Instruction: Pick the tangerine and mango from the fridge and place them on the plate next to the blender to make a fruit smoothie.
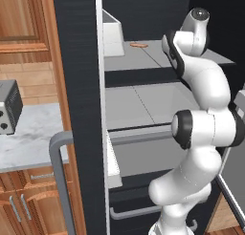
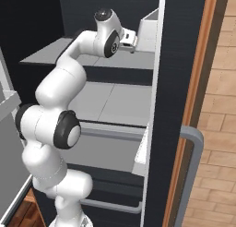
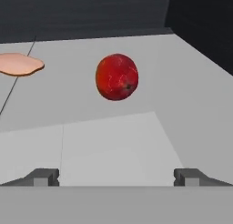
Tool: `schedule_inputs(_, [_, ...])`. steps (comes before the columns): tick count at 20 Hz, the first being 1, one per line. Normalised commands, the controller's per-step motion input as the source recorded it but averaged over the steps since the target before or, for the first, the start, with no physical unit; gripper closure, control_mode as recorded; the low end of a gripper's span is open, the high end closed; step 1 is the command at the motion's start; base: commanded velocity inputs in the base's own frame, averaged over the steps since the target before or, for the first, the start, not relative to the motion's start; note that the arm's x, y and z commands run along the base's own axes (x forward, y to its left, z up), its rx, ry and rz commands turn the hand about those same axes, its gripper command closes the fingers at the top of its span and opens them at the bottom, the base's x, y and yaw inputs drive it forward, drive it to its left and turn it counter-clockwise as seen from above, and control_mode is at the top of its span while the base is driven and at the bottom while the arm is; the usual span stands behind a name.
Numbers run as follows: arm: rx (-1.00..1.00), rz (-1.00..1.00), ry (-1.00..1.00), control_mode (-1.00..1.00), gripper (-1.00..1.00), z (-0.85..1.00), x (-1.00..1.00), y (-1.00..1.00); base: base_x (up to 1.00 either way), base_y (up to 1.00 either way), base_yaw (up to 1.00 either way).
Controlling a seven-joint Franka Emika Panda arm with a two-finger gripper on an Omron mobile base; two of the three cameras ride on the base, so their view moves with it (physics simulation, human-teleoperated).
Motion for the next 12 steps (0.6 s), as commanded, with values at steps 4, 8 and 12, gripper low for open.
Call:
schedule_inputs(4, [0.00, 0.00, 0.00, -1.00, -1.00, -0.11, 0.16, -0.06, 0.00, 0.00, 0.00])
schedule_inputs(8, [0.00, 0.00, 0.00, -1.00, -1.00, -0.11, 0.26, -0.10, 0.00, 0.00, 0.00])
schedule_inputs(12, [0.00, 0.00, 0.00, -1.00, -1.00, -0.01, 0.33, -0.03, 0.00, 0.00, 0.00])
